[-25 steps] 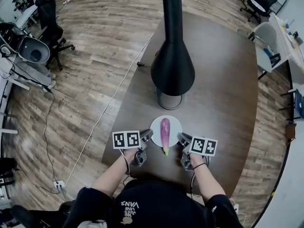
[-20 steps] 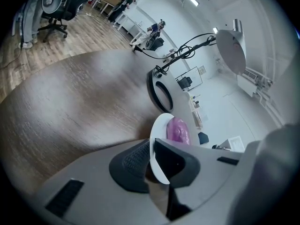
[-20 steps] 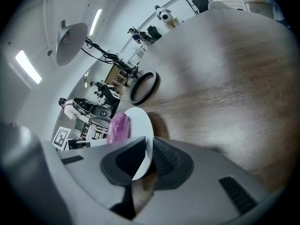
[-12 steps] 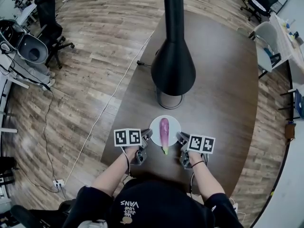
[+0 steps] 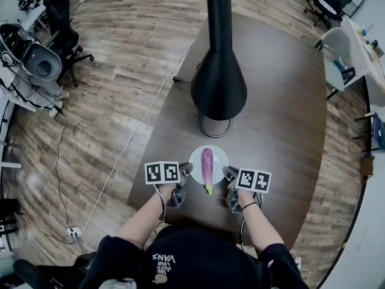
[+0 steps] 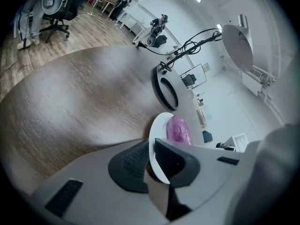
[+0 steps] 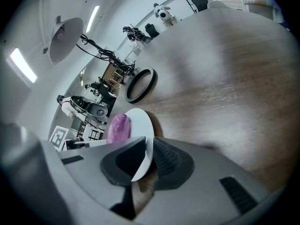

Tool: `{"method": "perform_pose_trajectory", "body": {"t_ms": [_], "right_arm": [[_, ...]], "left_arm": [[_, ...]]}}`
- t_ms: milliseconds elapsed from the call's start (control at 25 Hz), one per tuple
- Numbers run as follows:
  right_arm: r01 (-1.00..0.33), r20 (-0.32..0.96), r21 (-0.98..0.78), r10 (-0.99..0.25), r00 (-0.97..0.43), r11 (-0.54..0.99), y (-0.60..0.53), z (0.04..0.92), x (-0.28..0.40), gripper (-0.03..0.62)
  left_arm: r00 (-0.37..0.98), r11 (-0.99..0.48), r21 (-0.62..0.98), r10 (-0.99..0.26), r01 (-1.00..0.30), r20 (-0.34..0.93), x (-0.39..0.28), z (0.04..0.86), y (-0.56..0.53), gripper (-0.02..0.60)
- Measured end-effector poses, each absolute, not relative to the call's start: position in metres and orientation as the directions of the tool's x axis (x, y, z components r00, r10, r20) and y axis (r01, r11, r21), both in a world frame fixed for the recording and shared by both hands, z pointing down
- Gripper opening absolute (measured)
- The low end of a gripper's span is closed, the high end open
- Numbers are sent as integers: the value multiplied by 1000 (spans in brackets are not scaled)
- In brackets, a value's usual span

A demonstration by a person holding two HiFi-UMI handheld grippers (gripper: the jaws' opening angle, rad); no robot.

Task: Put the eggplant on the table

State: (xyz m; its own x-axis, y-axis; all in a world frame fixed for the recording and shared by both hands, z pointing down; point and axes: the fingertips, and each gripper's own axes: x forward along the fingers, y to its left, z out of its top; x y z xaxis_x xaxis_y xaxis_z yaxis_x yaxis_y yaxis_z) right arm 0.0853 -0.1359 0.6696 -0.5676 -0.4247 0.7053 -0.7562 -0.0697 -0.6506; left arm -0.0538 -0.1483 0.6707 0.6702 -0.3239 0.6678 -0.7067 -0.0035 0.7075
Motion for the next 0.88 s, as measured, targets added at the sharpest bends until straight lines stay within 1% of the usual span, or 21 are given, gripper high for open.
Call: {"method": "perform_pose_trajectory", "body": {"t_ms": [320,480,640,880], "right_arm": [[-767,701,-640,-442,-559,-45,-136,668,87,46],[-765,694,-643,-443,-568,-26,-136,664,85,94],[-780,704,-625,-450,-549,-26,-135,663,90,107],[-790,711,-612,-452,-538,-22,-133,660,93,129]], "left_arm": [[677,-29,708,-322,-706,662,-50,668,-146,40],[682,-35,713,-330,-700,653,-49,665,-147,69],[674,-55,700,-335,-712,659,-50,663,-146,97],[666,-59,693,-346,-718,660,-55,659,-146,107]]}}
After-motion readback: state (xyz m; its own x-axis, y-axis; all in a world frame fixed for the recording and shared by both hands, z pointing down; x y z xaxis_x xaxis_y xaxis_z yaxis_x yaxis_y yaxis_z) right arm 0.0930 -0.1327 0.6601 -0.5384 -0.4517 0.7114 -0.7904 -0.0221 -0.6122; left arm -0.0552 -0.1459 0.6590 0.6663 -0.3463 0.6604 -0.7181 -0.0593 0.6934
